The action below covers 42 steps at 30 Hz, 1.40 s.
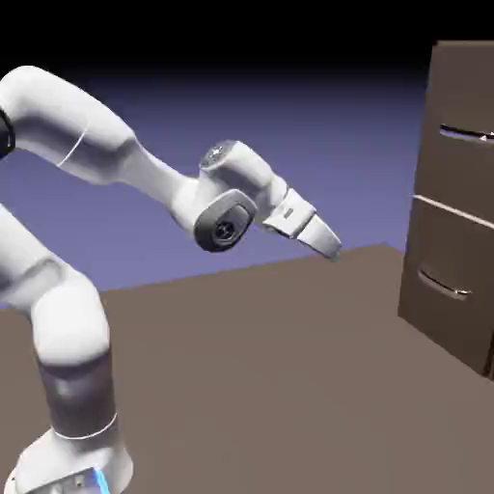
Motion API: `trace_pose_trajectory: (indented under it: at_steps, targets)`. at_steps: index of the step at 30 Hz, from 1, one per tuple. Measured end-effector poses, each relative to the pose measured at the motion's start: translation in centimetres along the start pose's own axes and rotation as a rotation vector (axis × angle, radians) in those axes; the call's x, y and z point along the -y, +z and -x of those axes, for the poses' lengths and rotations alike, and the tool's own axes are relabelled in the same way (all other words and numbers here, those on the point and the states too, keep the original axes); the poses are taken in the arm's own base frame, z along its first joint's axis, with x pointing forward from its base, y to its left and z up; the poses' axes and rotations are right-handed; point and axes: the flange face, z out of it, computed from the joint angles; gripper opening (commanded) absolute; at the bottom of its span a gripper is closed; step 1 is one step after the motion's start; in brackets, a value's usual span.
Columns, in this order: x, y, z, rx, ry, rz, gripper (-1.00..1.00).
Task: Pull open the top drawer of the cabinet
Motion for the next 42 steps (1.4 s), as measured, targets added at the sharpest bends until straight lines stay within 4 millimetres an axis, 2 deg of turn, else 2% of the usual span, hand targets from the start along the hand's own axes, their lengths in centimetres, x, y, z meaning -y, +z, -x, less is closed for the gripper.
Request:
trace_pose_trajectory:
  at_steps: [6, 9, 12, 16, 20, 23, 26, 30, 34, 38, 42]
  targets:
    - [1.1, -7.5, -8.4, -0.216, 0.036, -0.054, 0.00]
    - [1.9, -11.8, -11.5, -0.323, 0.036, -0.078, 0.00]
    - [2.8, -16.2, -13.7, -0.429, 0.021, -0.101, 0.00]
    - [4.7, -21.9, -15.3, -0.565, -0.022, -0.125, 0.00]
    - [7.4, -26.7, -15.7, -0.694, -0.092, -0.142, 0.00]
    - [10.0, -29.5, -15.2, -0.783, -0.162, -0.149, 0.00]
    - [13.0, -31.4, -14.4, -0.864, -0.246, -0.150, 0.00]
    - [17.5, -32.4, -12.9, -0.955, -0.379, -0.142, 0.00]
    - [22.2, -31.2, -11.3, -1.022, -0.529, -0.124, 0.00]
    - [26.7, -27.8, -10.0, -1.062, -0.692, -0.099, 0.00]
    - [30.4, -22.3, -9.2, -1.073, -0.860, -0.070, 0.00]
